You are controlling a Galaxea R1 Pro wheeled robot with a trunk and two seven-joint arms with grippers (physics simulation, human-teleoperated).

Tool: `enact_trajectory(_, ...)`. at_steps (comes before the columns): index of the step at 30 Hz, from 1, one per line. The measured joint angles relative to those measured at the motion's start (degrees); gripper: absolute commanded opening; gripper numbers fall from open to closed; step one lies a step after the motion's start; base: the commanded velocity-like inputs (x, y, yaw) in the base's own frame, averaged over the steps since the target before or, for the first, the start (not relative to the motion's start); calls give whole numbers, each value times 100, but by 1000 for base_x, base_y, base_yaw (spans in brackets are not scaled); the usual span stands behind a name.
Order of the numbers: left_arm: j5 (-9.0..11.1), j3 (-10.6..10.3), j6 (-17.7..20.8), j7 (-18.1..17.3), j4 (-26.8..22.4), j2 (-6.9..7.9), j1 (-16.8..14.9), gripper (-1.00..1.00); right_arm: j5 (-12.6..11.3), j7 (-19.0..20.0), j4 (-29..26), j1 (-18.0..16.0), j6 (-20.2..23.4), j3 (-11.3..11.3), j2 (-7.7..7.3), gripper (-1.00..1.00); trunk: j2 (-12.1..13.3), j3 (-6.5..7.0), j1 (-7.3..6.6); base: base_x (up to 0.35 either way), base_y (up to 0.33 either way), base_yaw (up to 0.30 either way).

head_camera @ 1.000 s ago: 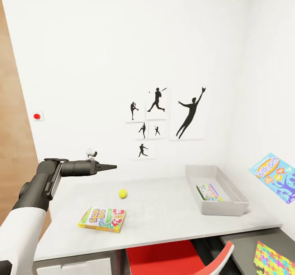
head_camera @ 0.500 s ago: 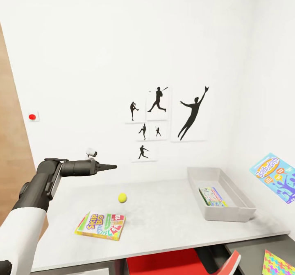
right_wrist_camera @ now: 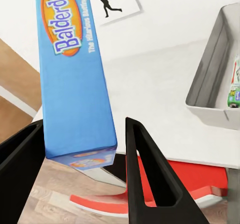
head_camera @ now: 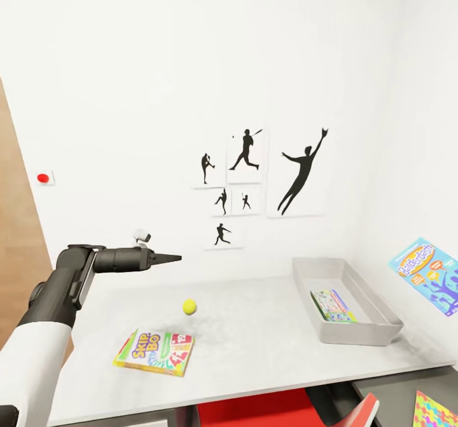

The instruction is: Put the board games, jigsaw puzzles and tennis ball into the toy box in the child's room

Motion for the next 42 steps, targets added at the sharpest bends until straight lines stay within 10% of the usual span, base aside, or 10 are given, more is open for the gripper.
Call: enact_trajectory(42,2,70,283,0,-104,276,0,100,-20,-10,24,-6,1,0,-19,-100,0,-318,0,29,0,0)
